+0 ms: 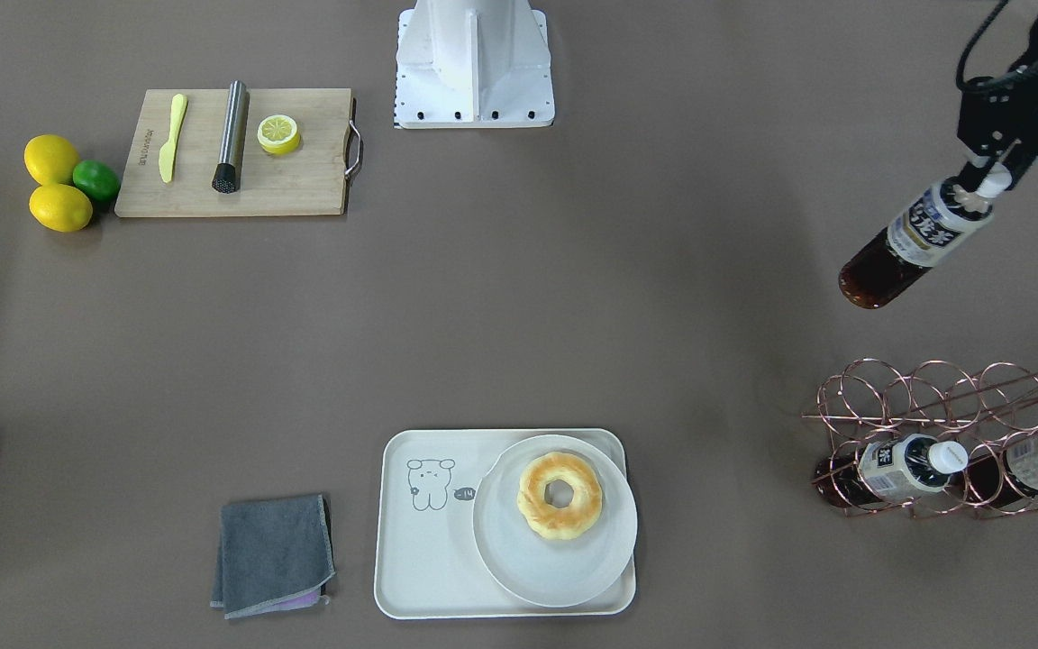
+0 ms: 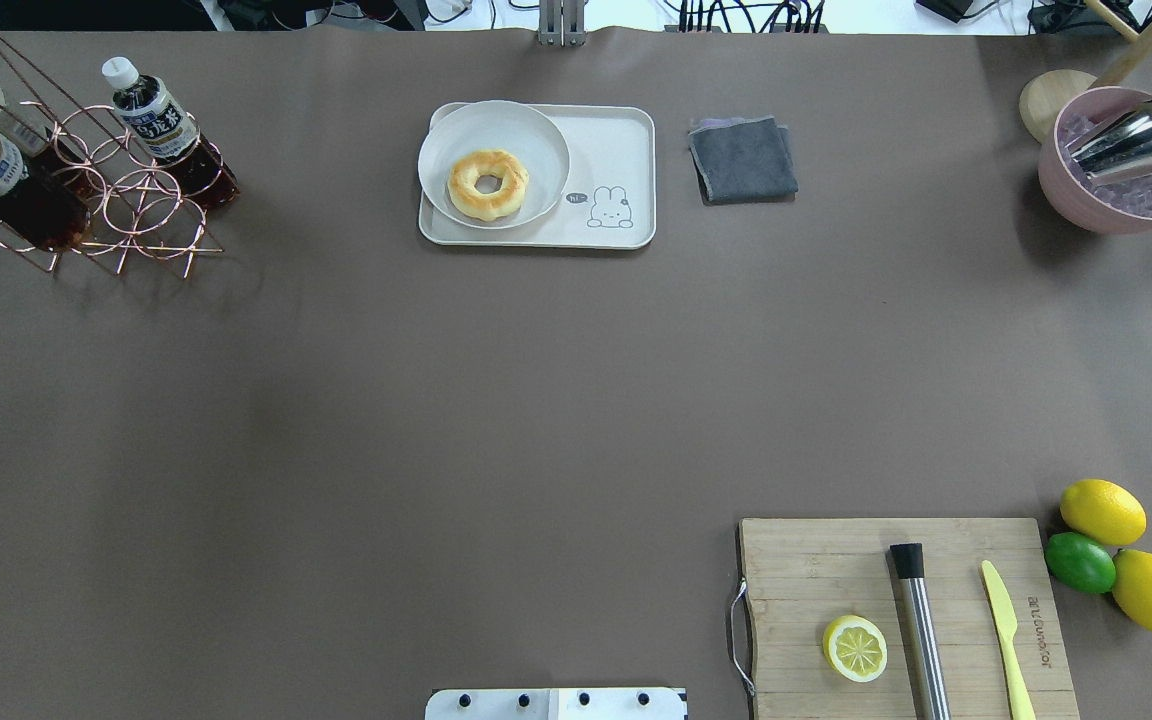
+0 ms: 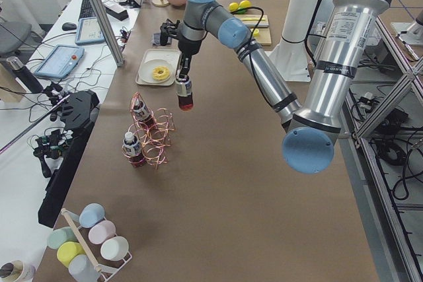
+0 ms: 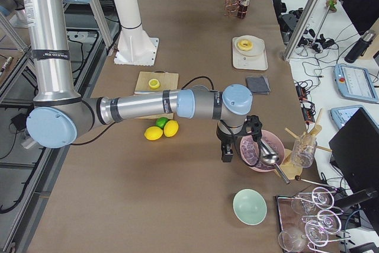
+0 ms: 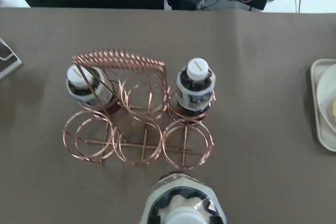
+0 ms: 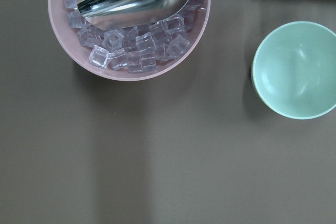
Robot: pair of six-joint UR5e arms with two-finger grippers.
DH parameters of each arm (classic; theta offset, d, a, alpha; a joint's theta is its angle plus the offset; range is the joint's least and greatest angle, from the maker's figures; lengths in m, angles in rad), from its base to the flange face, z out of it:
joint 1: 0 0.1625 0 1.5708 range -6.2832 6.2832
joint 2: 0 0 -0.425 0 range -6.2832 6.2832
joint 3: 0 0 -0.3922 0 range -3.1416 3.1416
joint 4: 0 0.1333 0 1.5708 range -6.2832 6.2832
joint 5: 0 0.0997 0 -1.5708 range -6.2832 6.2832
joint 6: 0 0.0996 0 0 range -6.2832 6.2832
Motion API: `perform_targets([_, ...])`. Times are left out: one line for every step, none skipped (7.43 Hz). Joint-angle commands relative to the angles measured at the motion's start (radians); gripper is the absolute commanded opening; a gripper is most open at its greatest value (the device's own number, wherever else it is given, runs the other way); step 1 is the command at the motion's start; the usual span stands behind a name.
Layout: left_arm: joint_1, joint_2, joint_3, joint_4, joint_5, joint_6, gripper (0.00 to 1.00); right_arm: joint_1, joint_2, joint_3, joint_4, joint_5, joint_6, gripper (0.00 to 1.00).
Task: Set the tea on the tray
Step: 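Lift the tea bottle out of the rack with the left gripper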
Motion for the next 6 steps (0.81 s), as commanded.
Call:
perform_targets([0.249, -0.057, -0.067, 0.047, 0.144, -0.281, 0.0, 0.0, 0.002, -0.005, 0.001, -0.005, -0.002, 1.0])
perform_targets([0.32, -0.18, -0.053, 0.171, 0.182, -0.341, 0.0, 0.0, 0.002, -0.005, 0.001, -0.006, -0.002, 1.0])
perform_targets([0.376, -0.346, -0.021, 0.325, 0.221, -0.404, 0.0, 0.0, 0.002, -0.005, 0.0, -0.003, 0.0, 1.0])
perform_targets([0.452, -0.431, 0.03, 0.352, 0.281, -0.488, 0.0, 0.0, 0.002, -0.012, 0.001, 0.0, 0.0, 1.0])
perform_targets([0.509, -0.508, 0.103, 0.352, 0.321, -0.547, 0.0, 0.0, -0.001, -0.014, 0.001, 0.0, -0.002, 1.0])
perform_targets([0.549, -0.583, 0.169, 0.351, 0.352, -0.61, 0.0, 0.0, -0.01, -0.009, 0.003, -0.002, -0.003, 1.0])
